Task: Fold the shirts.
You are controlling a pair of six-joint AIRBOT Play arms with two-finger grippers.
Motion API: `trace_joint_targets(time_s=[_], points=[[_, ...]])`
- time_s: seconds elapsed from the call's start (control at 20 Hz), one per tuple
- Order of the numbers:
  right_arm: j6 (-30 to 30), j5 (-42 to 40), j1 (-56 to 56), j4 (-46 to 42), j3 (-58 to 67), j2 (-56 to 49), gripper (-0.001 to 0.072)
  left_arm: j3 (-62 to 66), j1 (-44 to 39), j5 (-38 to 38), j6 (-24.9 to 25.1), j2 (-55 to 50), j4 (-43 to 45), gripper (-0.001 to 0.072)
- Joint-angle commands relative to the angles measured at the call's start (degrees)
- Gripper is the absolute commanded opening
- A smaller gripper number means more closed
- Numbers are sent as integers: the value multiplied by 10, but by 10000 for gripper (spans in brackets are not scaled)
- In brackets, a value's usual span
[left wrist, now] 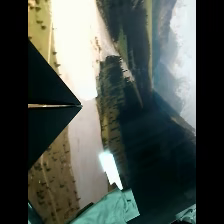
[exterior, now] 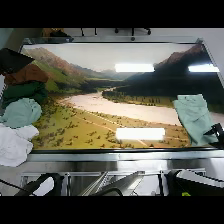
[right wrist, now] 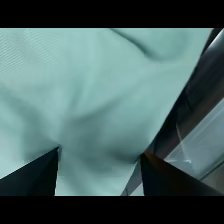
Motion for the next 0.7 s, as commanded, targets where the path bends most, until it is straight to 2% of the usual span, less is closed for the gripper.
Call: trace_joint_targets(time_s=[0.0,0.05,0.15,0.2,0.25,0.3,0.4,0.45,0.65], points=[[2,15,-2,-19,4,13,522,0,-13,-6,2,-17,-1,13],[2,18,-2,-18,30,16,477,0,-18,1,2,-18,-1,12],[3,19,0,13,107,24,477,4,-21,26,4,-18,-1,12],[-5,18,9,61,147,30,474,13,-21,33,3,-18,1,13],[-33,18,25,116,184,37,333,24,-21,34,3,-18,1,12],[-70,16,49,169,210,43,19,37,-21,33,3,-18,0,13],[-89,-13,125,229,229,55,27,58,-21,32,3,-18,-1,12],[-89,-21,173,228,229,57,26,58,-21,32,3,-16,0,12],[-103,-49,412,223,177,56,26,-89,-21,27,2,63,4,11]])
